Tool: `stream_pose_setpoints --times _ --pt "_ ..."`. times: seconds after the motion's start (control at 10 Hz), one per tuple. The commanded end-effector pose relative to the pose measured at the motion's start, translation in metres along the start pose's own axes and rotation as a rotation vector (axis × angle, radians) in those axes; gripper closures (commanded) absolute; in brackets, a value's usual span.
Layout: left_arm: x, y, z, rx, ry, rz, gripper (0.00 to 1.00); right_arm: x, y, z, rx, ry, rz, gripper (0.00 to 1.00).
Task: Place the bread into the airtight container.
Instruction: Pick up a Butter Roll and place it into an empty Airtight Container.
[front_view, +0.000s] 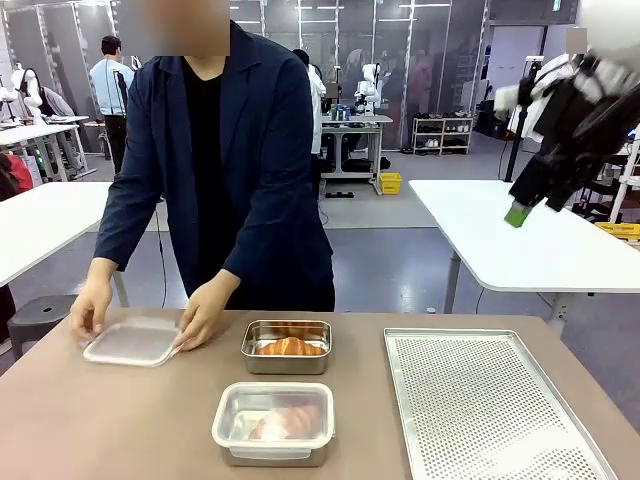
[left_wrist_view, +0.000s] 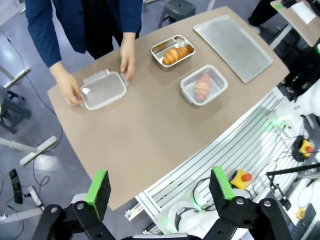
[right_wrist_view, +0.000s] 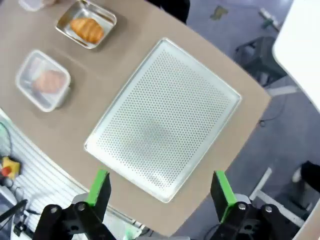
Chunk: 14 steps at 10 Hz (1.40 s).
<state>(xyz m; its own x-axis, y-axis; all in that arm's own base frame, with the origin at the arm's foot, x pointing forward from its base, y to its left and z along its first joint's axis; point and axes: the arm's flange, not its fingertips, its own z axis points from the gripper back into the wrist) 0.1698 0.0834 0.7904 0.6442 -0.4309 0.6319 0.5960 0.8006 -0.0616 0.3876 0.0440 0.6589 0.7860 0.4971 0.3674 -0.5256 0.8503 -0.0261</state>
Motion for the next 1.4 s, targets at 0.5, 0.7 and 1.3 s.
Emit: stream_pose_setpoints --times 0.5,0.7,1.3 --pt "0.003 -0.002 0.003 -0.003 -0.003 -0.001 0.00 -0.032 0.085 0.165 -0.051 -0.020 0.013 0.00" --pt "0.003 -0.002 0.003 -0.003 -0.003 -0.001 0.00 -0.037 0.091 0.164 -0.056 0.007 -0.025 0.00" --pt "0.003 -0.002 0.003 -0.003 -0.003 -0.001 0.00 -0.038 0.088 0.172 -0.038 -0.049 0.048 0.00"
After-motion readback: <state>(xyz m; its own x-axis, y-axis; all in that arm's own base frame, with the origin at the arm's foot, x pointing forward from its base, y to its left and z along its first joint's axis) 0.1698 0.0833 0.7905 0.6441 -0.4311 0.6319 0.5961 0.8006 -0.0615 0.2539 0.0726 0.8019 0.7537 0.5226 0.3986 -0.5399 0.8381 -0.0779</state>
